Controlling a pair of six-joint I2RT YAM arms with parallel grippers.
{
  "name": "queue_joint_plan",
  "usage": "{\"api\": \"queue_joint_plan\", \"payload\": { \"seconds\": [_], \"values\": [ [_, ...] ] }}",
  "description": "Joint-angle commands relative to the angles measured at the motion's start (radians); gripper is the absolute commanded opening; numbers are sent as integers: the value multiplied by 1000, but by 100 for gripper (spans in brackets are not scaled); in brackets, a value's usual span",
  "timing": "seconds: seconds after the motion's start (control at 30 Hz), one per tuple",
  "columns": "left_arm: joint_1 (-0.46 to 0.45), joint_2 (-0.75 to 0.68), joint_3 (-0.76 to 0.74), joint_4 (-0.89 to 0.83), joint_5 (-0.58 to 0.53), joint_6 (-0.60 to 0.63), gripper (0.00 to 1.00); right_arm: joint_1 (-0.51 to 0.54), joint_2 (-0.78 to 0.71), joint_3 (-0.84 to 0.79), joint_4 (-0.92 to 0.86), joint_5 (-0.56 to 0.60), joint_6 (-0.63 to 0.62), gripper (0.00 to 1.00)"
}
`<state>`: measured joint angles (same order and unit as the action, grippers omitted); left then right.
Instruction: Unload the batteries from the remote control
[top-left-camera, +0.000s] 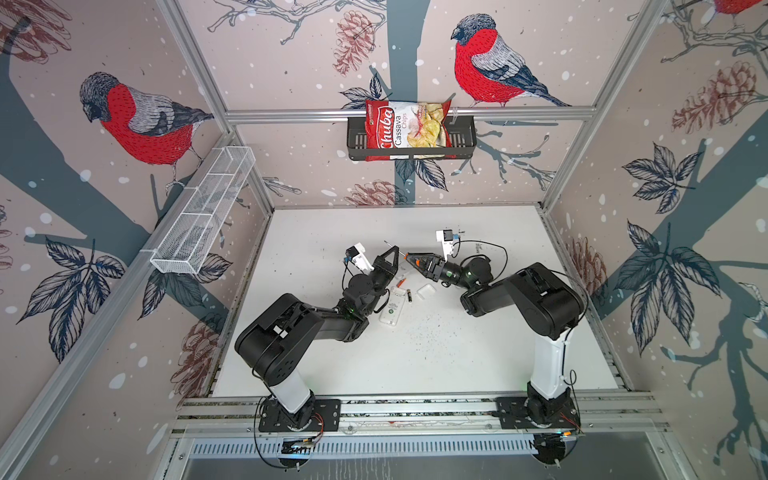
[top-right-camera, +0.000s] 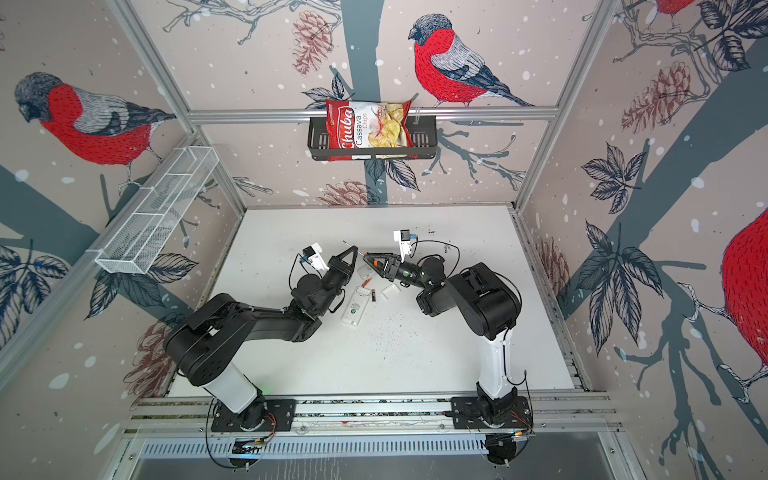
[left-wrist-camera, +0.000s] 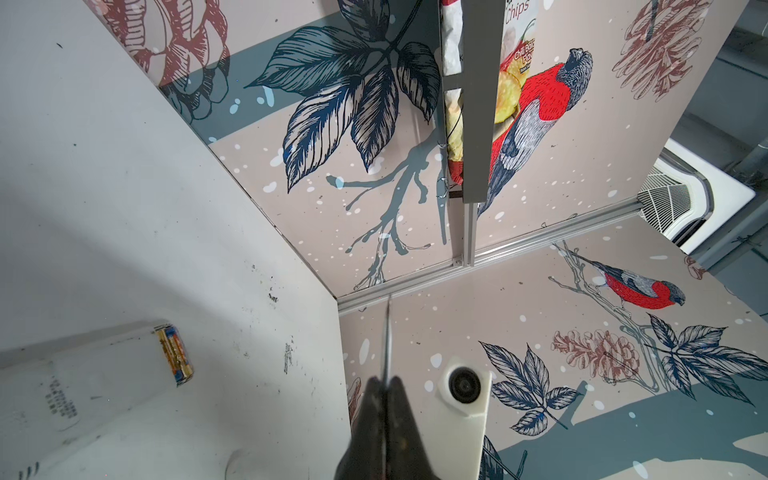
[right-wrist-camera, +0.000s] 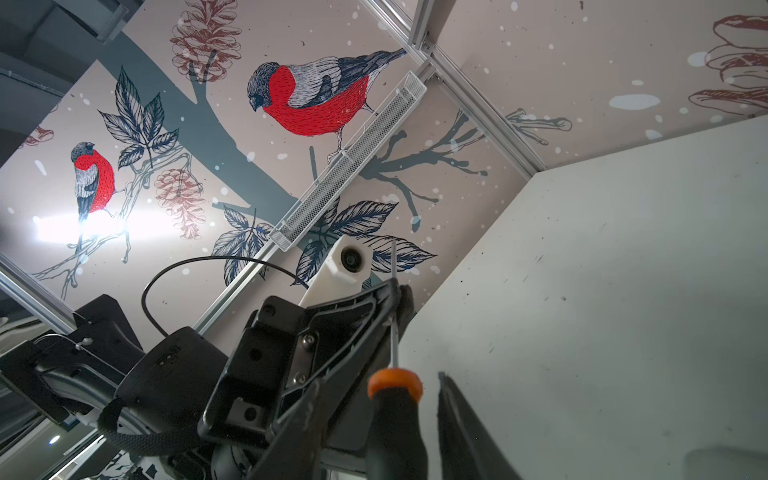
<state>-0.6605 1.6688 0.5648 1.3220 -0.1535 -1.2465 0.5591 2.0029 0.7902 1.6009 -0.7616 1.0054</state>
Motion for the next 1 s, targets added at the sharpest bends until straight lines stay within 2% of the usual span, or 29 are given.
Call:
{"api": "queue_joint_plan", "payload": {
  "seconds": [0.0, 0.07, 0.13, 0.17, 0.23, 0.33, 0.57, 0.8, 0.9, 0.97],
  "values": [
    [-2, 7, -5, 68, 8, 11, 0, -4, 3, 6, 94, 9, 18, 32],
    [-1, 8, -8, 69, 4, 10, 0, -4, 7, 7, 93, 8, 19, 27],
    [-3, 9, -15, 74, -3, 10, 0, -4, 8, 7, 93, 8, 21, 27],
    [-3, 9, -14, 75, -4, 9, 0, -4, 11, 9, 93, 7, 24, 30],
    [-3, 13, -15, 85, -8, 6, 0, 0, 16, 9, 96, 2, 24, 43],
    [-4, 16, -14, 100, -12, 4, 0, 8, 22, 7, 100, -1, 25, 48],
    [-3, 16, -16, 113, -21, 1, 0, 11, 33, 9, 116, 3, 41, 37],
    [-7, 23, -25, 123, -15, -1, 0, 1, 24, 6, 117, 7, 42, 20],
    [-7, 27, -31, 127, -14, -1, 0, -4, 21, 4, 117, 9, 41, 19],
    [-7, 28, -32, 129, -14, -2, 0, -5, 19, 1, 116, 7, 41, 22]
  ]
}}
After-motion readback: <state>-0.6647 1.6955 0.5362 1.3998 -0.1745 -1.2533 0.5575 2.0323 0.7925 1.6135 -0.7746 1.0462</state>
